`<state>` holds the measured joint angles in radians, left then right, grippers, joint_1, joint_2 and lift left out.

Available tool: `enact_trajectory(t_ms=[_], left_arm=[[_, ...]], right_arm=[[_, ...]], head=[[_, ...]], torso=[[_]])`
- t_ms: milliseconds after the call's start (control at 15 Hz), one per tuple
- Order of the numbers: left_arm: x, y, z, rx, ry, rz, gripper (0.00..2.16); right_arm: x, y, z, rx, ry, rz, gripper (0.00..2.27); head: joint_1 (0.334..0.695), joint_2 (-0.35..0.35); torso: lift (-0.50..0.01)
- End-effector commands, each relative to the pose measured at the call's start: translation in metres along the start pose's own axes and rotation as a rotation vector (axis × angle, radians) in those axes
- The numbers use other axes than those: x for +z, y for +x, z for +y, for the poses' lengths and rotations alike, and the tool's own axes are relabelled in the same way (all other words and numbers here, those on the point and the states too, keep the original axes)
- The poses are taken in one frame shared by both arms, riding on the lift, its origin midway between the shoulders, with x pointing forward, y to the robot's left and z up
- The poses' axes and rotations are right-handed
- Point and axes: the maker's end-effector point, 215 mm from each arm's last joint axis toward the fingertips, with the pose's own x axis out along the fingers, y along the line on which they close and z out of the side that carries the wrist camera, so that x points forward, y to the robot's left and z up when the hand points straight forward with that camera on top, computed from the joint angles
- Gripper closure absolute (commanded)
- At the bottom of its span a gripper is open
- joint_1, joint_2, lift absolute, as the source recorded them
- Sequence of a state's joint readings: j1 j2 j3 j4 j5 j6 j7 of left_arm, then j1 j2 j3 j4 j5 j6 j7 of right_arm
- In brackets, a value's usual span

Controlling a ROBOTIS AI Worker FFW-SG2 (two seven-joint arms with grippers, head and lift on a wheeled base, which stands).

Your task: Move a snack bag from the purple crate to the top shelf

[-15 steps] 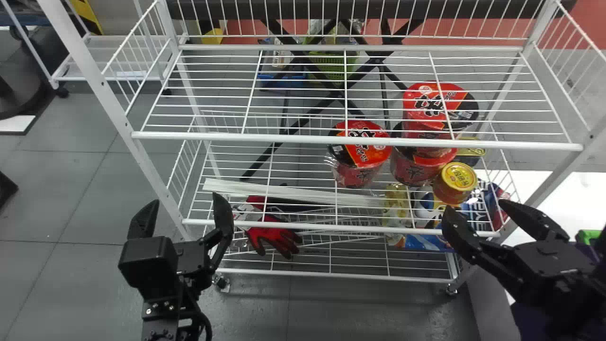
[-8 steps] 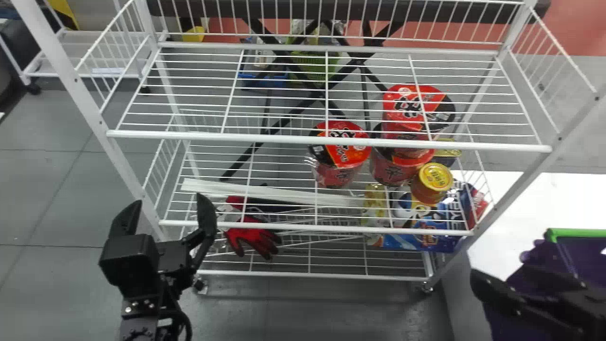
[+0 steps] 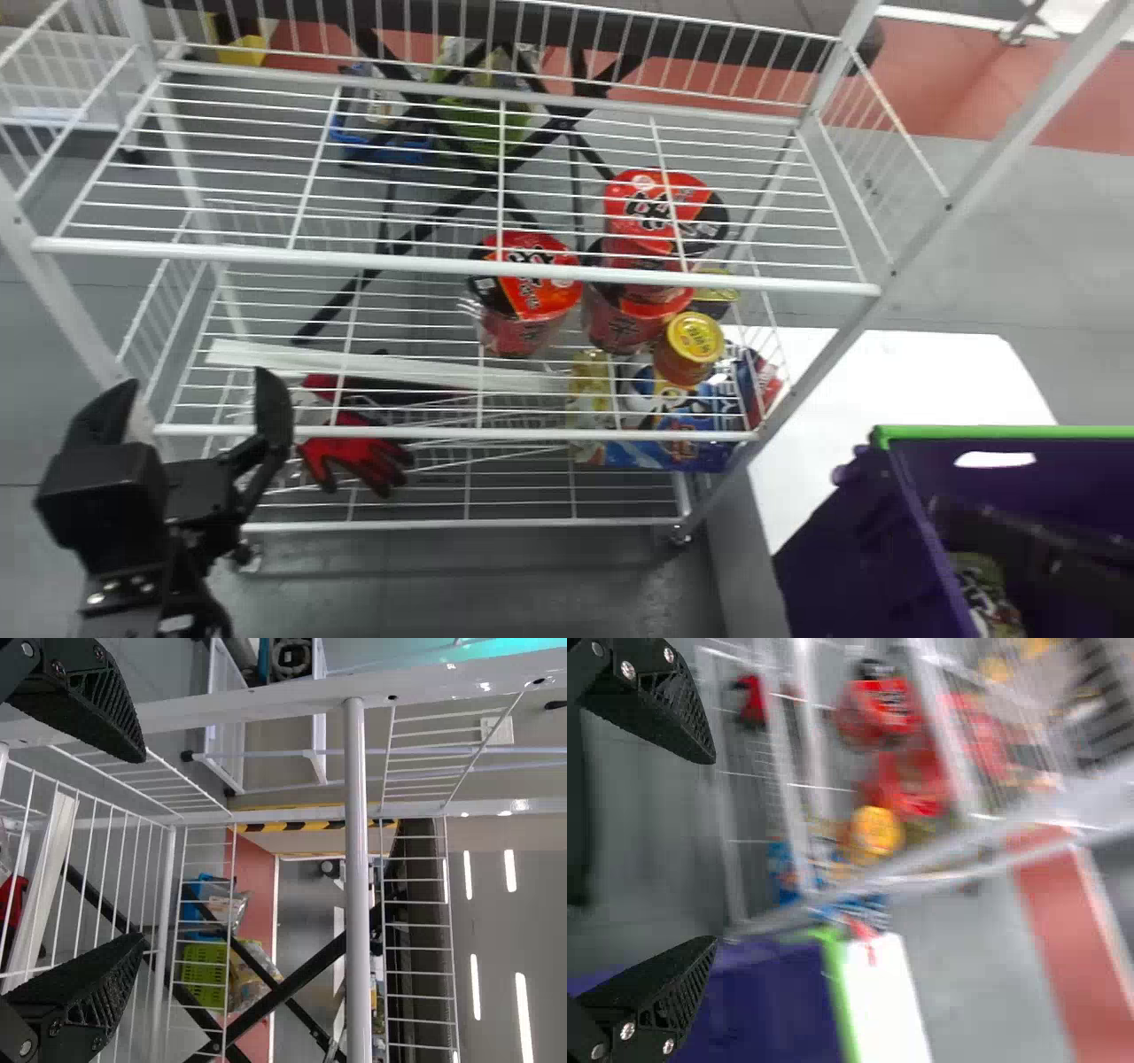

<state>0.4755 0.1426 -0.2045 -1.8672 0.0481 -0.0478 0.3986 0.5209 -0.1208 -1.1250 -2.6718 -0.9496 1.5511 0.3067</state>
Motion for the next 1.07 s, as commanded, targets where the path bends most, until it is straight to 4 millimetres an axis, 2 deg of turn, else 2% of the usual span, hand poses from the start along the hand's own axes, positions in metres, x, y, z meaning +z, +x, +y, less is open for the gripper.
enact_trajectory(t_ms=[0, 67, 133, 267, 400, 467, 600, 800, 1000], left_arm=[[0.000, 0.002, -0.003, -0.006, -0.002, 0.000, 0.10], [0.001, 0.004, -0.003, -0.006, -0.001, -0.002, 0.10], [-0.001, 0.004, -0.003, -0.007, 0.000, 0.001, 0.10], [-0.003, 0.006, -0.002, -0.006, -0.004, 0.004, 0.10], [-0.006, 0.007, -0.001, -0.007, -0.003, 0.008, 0.10], [-0.006, 0.007, -0.001, -0.007, -0.003, 0.007, 0.10], [-0.005, 0.009, 0.000, -0.006, -0.015, -0.001, 0.10], [-0.004, 0.012, -0.004, -0.015, -0.017, -0.005, 0.10], [-0.001, 0.012, -0.005, -0.015, -0.025, -0.016, 0.10]], right_arm=[[0.019, -0.023, -0.034, -0.055, 0.056, -0.062, 0.09], [0.022, -0.030, -0.050, -0.078, 0.076, -0.075, 0.09], [0.021, -0.035, -0.064, -0.093, 0.103, -0.079, 0.09], [0.014, -0.046, -0.100, -0.117, 0.188, -0.079, 0.10], [-0.004, -0.054, -0.145, -0.197, 0.257, -0.046, 0.11], [-0.018, -0.055, -0.164, -0.236, 0.287, -0.015, 0.11], [-0.064, -0.048, -0.192, -0.301, 0.327, 0.108, 0.11], [-0.125, -0.028, -0.215, -0.351, 0.376, 0.272, 0.11], [-0.161, -0.016, -0.235, -0.401, 0.396, 0.381, 0.12]], head=[[0.695, -0.268], [0.695, -0.290], [0.695, -0.343], [0.695, -0.350], [0.695, -0.350], [0.695, -0.350], [0.695, -0.350], [0.695, -0.350], [0.695, -0.350]], torso=[[-0.455], [-0.455], [-0.455], [-0.455], [-0.455], [-0.455], [-0.455], [-0.455], [-0.455]])
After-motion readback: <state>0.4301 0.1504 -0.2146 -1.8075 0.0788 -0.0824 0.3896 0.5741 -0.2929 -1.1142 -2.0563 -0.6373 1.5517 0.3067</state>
